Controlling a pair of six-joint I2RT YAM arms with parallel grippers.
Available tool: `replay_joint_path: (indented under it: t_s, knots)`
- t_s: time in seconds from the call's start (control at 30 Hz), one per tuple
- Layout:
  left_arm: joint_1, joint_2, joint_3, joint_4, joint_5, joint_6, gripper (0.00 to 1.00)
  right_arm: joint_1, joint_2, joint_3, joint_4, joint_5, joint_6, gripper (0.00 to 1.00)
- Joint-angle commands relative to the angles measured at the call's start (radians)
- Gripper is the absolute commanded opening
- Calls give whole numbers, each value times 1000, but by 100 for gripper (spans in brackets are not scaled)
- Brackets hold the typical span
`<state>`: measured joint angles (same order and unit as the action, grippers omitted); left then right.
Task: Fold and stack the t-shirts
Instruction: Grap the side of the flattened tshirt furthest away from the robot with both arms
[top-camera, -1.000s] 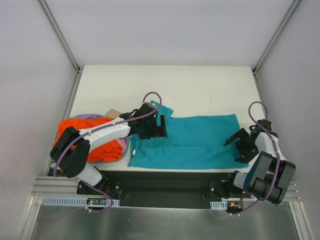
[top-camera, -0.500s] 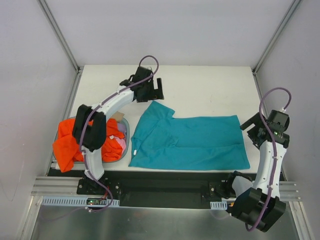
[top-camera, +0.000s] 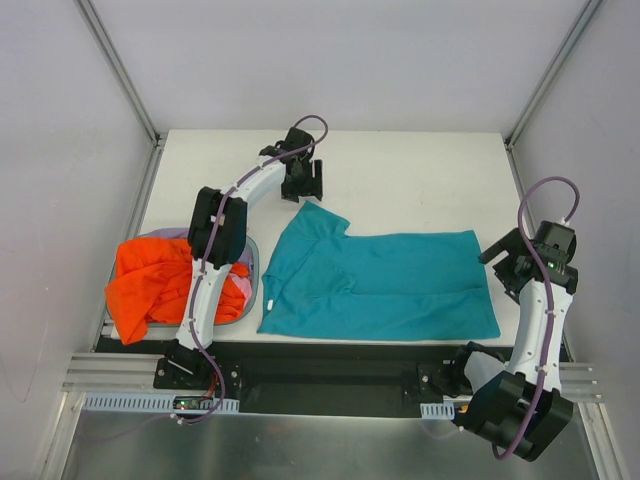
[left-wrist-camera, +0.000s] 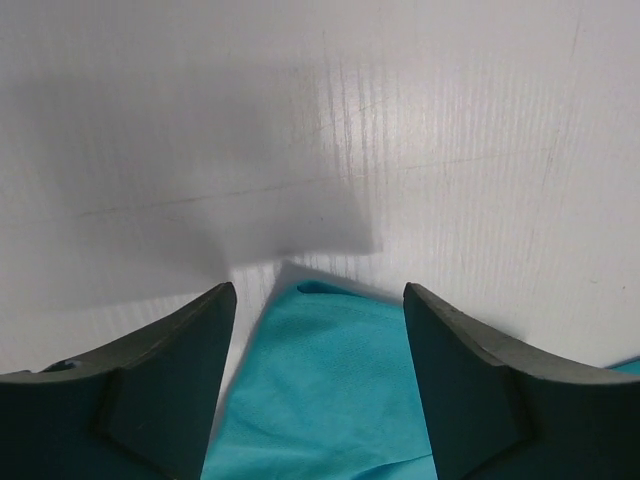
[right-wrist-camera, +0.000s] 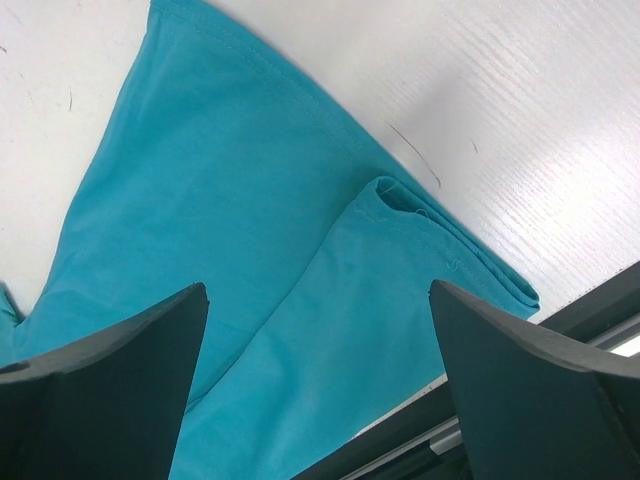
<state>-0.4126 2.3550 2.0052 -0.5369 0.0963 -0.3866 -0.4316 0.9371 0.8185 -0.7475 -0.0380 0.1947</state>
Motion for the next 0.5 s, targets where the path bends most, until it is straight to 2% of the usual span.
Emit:
replay_joint_path:
  t_s: [0.0,0.2,0.4,0.43,0.47]
  knots:
    - [-6,-2,15,-60,-13,-6,62,-6,-3,-12,-1,9,-14,97]
    - [-20,1,-14,-61,-12,-14,44,-6,5,-19,7,32,-12,97]
    - [-32,13,0,-60,-32,-12,36,-6,42,-33,19,32,-12,97]
    - [-34,13,0,-61,-36,-11,27,-6,46,-33,17,32,-14,97]
    - [-35,15,-2,-60,-43,-9,24,-6,49,-30,17,32,-12,97]
